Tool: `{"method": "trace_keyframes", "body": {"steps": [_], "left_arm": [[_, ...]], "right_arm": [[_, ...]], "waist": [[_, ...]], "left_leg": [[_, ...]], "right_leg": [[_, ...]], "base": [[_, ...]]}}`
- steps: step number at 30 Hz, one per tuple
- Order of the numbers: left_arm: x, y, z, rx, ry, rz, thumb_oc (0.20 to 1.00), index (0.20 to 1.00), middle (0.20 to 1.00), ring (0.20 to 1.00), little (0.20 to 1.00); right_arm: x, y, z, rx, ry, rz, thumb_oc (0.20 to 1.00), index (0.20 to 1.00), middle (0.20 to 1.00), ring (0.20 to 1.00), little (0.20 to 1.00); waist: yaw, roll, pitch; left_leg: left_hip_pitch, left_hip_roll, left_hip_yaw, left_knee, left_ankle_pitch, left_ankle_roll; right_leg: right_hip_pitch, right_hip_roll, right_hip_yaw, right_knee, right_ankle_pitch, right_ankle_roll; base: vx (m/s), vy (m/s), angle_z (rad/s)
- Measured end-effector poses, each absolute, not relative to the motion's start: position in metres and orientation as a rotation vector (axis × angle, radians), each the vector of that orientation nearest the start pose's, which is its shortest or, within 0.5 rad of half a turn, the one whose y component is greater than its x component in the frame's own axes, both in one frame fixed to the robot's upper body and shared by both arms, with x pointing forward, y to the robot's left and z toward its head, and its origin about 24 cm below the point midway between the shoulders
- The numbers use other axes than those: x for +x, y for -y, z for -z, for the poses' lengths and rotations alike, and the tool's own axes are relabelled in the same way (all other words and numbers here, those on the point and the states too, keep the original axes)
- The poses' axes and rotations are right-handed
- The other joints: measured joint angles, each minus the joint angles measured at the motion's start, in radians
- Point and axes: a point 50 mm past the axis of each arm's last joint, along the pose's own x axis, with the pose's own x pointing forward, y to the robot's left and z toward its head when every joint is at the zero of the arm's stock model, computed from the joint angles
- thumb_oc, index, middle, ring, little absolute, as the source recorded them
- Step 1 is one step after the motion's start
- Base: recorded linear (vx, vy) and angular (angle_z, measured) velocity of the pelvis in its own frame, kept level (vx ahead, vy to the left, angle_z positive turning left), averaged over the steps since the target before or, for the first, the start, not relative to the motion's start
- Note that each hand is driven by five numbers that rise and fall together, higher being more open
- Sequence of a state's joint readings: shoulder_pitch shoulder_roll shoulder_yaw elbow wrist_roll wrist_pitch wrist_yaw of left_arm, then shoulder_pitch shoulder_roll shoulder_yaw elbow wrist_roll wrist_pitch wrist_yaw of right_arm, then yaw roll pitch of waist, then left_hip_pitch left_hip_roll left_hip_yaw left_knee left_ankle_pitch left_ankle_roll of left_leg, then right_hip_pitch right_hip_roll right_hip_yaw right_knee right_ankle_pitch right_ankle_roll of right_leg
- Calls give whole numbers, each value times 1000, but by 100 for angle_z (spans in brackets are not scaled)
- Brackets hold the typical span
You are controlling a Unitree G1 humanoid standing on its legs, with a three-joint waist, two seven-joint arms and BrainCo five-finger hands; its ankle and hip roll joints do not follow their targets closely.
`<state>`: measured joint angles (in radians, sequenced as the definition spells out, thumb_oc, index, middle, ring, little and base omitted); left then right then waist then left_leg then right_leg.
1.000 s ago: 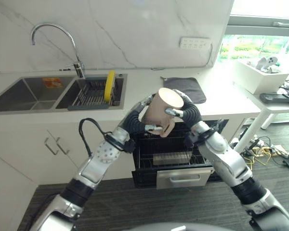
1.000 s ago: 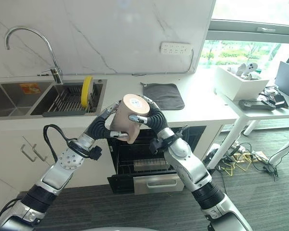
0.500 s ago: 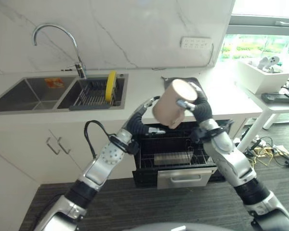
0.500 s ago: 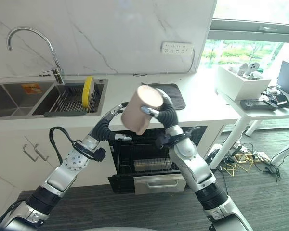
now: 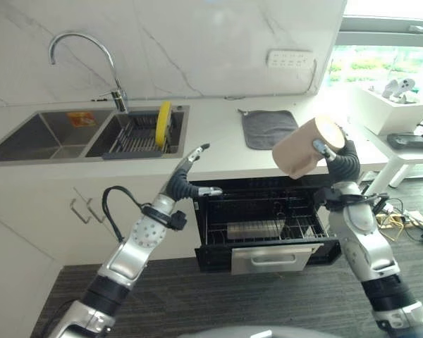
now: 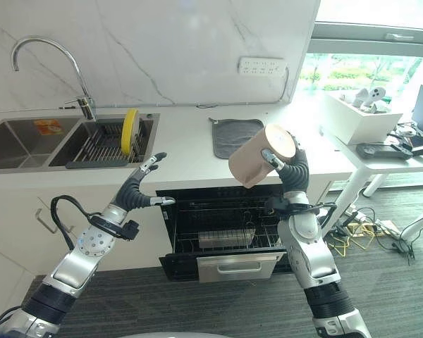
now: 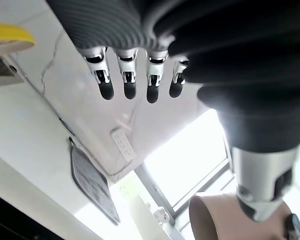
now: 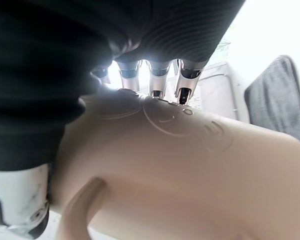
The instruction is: Place the dishes in the dishwasher.
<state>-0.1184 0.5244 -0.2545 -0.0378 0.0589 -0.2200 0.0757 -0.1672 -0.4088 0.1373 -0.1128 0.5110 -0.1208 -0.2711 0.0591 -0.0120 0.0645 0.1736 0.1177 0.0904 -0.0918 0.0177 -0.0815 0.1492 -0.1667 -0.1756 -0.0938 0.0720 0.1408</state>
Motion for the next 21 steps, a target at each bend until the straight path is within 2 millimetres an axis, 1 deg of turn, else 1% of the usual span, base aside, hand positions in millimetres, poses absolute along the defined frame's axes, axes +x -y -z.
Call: {"method": "trace_keyframes", "body": {"steps": [1, 2, 4, 6, 8, 10, 12, 13, 14, 15, 16, 18, 19, 20, 21], "left_arm": [[260, -175, -93, 545, 320, 236, 1000, 1000, 1000, 1000, 1000], [256, -181, -89, 543, 305, 217, 1000, 1000, 1000, 1000, 1000], [251, -187, -86, 548, 284, 210, 1000, 1000, 1000, 1000, 1000], [247, -189, -82, 576, 254, 271, 1000, 1000, 1000, 1000, 1000], [243, -190, -77, 598, 219, 339, 1000, 1000, 1000, 1000, 1000], [239, -189, -73, 632, 186, 445, 1000, 1000, 1000, 1000, 1000], [238, -186, -74, 659, 179, 530, 1000, 1000, 1000, 1000, 1000], [240, -179, -78, 689, 195, 598, 1000, 1000, 1000, 1000, 1000], [248, -165, -88, 735, 238, 695, 1000, 1000, 1000, 1000, 1000], [263, -153, -111, 829, 325, 767, 1000, 1000, 1000, 1000, 1000], [269, -149, -123, 853, 370, 771, 1000, 1000, 1000, 1000, 1000], [276, -144, -137, 875, 422, 764, 1000, 1000, 1000, 1000, 1000], [279, -140, -146, 899, 456, 770, 1000, 1000, 1000, 1000, 1000], [283, -135, -153, 919, 483, 779, 1000, 1000, 1000, 1000, 1000], [284, -134, -156, 921, 497, 774, 1000, 1000, 1000, 1000, 1000]], "right_arm": [[274, 189, -114, 147, 271, 57, 200, 200, 200, 200, 200], [270, 195, -102, 139, 224, 77, 200, 200, 200, 200, 200], [267, 200, -90, 114, 180, 95, 200, 200, 200, 200, 200], [268, 209, -80, 79, 141, 118, 200, 200, 200, 200, 200], [268, 212, -77, 72, 128, 124, 200, 200, 200, 200, 200], [268, 216, -72, 55, 105, 112, 200, 200, 200, 200, 200], [269, 223, -72, 0, 111, 111, 200, 200, 200, 200, 200], [274, 230, -76, -29, 122, 120, 200, 200, 200, 200, 200], [288, 236, -90, -60, 159, 130, 200, 200, 200, 200, 200], [310, 237, -120, -96, 243, 126, 200, 200, 200, 200, 200], [318, 236, -137, -98, 294, 128, 200, 200, 200, 200, 200], [325, 232, -152, -98, 341, 123, 200, 200, 200, 200, 200], [330, 232, -162, -112, 366, 122, 200, 200, 200, 200, 200], [337, 234, -174, -129, 387, 127, 200, 200, 200, 200, 200], [341, 234, -179, -130, 395, 132, 200, 200, 200, 200, 200]], "waist": [[0, -1, 0], [1, -4, 2], [3, -3, 9], [4, -2, 10], [4, 2, 22], [8, 5, 42], [19, 14, 61], [26, 11, 75], [30, 26, 136], [35, 46, 196], [34, 54, 231], [29, 55, 262], [30, 54, 282], [30, 59, 322], [29, 58, 345]], "left_leg": [[0, 0, 0, 0, -2, -1], [0, 0, 0, 0, -4, -2], [-2, 0, 0, 0, -4, -5], [-2, 0, 0, 5, -3, -7], [-3, 1, 1, 5, -4, -8], [-10, 2, -1, 5, -3, -9], [-51, 3, -3, 6, 5, -13], [-86, 2, -11, 7, 18, -11], [-134, 2, -25, 7, 45, -10], [-198, 2, -32, 7, 72, -9], [-211, 2, -33, 7, 80, -10], [-239, 4, -34, 7, 88, -11], [-261, 3, -36, 7, 95, -11], [-274, 2, -38, 7, 104, -10], [-285, 1, -34, 7, 106, -9]], "right_leg": [[0, 0, -1, 0, 0, 2], [0, 0, -1, 0, -2, 4], [4, 0, -2, 0, -2, 5], [4, 0, -2, 0, -4, 7], [4, 0, -3, 0, -5, 9], [-2, 1, -5, 0, -6, 9], [-43, 1, -5, 0, -4, 11], [-74, 1, -7, 0, 6, 7], [-114, 3, -19, 0, 33, 0], [-175, 4, -21, 1, 59, -6], [-188, 4, -20, 4, 67, -8], [-217, 10, -20, 4, 74, -11], [-240, 8, -19, 1, 77, -14], [-252, 7, -19, 6, 87, -15], [-265, 8, -16, 6, 93, -16]], "base": [[68, 4, 1], [101, -2, 0], [119, -11, 0], [128, -32, 1], [108, -67, 1], [-60, -92, 3], [-200, -110, 4], [-286, -126, 18], [-351, -153, 22], [-342, -131, 18], [-264, -87, 3], [-195, -42, -1], [-128, -14, 2], [-146, -21, -2], [-129, -23, -2]]}}
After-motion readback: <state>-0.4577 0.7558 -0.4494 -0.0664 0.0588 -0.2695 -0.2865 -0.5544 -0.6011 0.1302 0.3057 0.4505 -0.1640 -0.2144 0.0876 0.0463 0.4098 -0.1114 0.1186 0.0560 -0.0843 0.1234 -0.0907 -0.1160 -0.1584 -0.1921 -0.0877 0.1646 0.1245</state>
